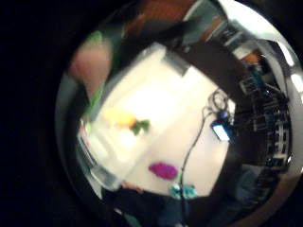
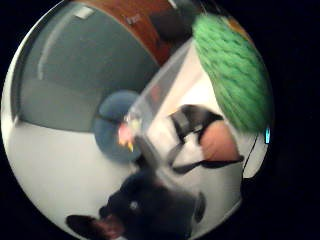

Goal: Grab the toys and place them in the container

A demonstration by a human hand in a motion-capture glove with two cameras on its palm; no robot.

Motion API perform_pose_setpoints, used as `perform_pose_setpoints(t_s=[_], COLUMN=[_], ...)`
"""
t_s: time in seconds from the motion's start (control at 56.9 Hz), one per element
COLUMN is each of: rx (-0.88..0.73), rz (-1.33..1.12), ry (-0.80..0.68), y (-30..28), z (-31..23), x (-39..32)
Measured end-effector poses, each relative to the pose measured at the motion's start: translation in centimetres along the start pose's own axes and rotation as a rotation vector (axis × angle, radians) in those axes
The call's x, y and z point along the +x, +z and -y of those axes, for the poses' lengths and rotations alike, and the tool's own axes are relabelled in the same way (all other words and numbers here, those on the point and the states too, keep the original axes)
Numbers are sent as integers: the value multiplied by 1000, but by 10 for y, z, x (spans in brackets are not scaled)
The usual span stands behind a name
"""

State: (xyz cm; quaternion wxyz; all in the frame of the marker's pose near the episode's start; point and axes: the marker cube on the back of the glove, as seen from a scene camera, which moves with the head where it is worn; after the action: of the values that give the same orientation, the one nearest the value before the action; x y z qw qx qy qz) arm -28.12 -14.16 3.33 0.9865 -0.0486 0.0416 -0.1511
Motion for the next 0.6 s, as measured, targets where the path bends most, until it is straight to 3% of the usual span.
perform_pose_setpoints(t_s=[0.07,0.176,0.264,0.44,0.598], rx=[12,59,49,-59,-152], rz=[125,238,86,-14,-119], ry=[51,104,11,-10,-31], y=[-5,-38,-35,-50,-13], z=[-5,-20,-65,-139,-217], x=[6,71,57,102,138])
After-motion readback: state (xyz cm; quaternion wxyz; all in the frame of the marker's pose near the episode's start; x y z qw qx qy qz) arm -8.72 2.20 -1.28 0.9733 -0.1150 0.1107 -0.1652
